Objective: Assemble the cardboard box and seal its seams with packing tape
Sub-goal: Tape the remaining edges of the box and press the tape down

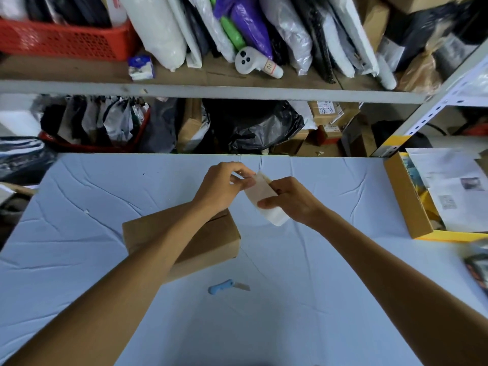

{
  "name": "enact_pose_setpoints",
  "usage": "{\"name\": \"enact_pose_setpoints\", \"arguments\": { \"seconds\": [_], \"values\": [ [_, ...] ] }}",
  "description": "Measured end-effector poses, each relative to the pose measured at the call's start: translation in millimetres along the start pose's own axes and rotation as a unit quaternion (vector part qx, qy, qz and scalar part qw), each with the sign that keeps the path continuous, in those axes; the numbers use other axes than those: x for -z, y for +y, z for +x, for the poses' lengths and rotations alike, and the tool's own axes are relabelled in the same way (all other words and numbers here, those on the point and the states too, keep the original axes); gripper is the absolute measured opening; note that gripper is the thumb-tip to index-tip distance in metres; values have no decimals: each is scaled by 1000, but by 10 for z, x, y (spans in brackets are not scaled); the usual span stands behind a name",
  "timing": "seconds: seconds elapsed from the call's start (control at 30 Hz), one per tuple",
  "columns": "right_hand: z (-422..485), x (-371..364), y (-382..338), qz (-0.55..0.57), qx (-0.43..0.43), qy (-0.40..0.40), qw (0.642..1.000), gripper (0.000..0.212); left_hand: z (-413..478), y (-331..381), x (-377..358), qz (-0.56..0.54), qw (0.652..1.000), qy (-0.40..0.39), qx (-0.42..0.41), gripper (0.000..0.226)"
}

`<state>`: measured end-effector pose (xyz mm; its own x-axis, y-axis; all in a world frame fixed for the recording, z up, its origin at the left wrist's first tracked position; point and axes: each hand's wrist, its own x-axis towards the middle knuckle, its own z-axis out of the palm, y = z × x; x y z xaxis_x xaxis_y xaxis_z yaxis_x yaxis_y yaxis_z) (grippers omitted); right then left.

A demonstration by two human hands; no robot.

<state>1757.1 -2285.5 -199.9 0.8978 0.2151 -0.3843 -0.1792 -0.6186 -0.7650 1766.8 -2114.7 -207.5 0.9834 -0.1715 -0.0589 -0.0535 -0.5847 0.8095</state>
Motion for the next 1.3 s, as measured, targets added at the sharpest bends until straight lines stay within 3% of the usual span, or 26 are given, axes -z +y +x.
{"name": "enact_pose_setpoints", "arguments": {
  "seconds": [0.2,0.37,0.47,0.57,0.77,0.9,1.0,1.3],
  "values": [
    [-38,14,4,18,9,-20,1000,12,21,-99,77,9,999,-27,-22,9],
    [-24,1,-46,12,16,-28,999,18,29,-88,55,27,999,-28,-26,4],
    [37,-11,-103,-30,2,-40,999,25,34,-69,107,72,994,-77,-28,7],
    [84,-26,-142,-64,-25,-40,997,17,16,-42,143,88,991,-101,-21,12],
    [51,-32,-124,-45,-12,-42,998,14,1,-15,154,47,995,-82,13,10],
    [44,-77,-120,-57,-9,-51,997,20,-18,-45,116,20,999,-44,16,25],
    [60,-108,-88,-51,-16,-51,997,33,-3,-41,101,-7,998,-46,32,21],
    [72,-104,-95,-42,-6,-29,999,27,16,-43,88,10,999,16,28,16]
  ]
}}
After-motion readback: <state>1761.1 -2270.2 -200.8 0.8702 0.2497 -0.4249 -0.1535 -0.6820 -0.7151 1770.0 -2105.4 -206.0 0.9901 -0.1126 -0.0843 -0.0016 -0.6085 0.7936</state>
